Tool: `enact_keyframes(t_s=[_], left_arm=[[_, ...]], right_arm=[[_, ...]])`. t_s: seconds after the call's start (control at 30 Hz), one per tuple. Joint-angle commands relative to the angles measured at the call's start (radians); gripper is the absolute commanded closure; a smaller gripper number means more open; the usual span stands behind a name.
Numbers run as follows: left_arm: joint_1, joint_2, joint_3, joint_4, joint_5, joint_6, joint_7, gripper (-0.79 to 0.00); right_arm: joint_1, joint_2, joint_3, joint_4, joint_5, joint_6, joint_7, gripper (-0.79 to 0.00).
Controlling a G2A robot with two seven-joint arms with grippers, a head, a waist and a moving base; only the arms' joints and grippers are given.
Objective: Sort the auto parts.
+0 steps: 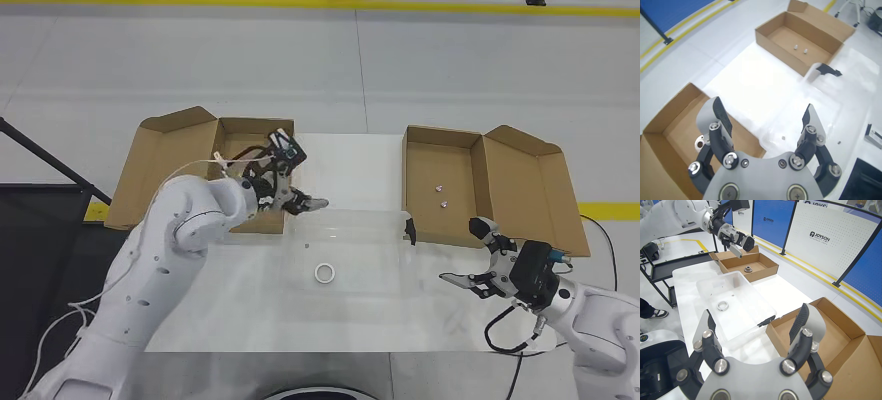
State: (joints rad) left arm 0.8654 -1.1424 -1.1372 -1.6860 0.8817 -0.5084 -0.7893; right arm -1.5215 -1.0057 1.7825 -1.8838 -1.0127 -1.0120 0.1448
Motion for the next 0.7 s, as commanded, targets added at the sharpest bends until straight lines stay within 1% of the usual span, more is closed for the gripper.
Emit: enact_keyframes(t_s=[0.0,0.13,0.33,0.4,0.67], left_arm=[[0.006,0.002,0.02,-0.029,-0.002,-0.04,-0.034,-0.785],[0.0,0.002,0.078,-0.06,-0.026,-0.112,-0.123,-0.785],[-0.031,-0.001,0.169,-0.084,-0.007,-0.149,-0.257,-0.785],[-0.037,-0.002,0.184,-0.088,-0.01,-0.15,-0.272,-0.785],[-0.037,-0.002,0.184,-0.088,-0.01,-0.15,-0.272,-0.785]], right_arm=[[0.0,0.0,0.0,0.0,0.0,0.0,0.0,-0.785],[0.0,0.0,0.0,0.0,0.0,0.0,0.0,-0.785],[0.0,0.0,0.0,0.0,0.0,0.0,0.0,-0.785],[0.0,0.0,0.0,0.0,0.0,0.0,0.0,-0.785],[0.0,0.0,0.0,0.0,0.0,0.0,0.0,-0.785]])
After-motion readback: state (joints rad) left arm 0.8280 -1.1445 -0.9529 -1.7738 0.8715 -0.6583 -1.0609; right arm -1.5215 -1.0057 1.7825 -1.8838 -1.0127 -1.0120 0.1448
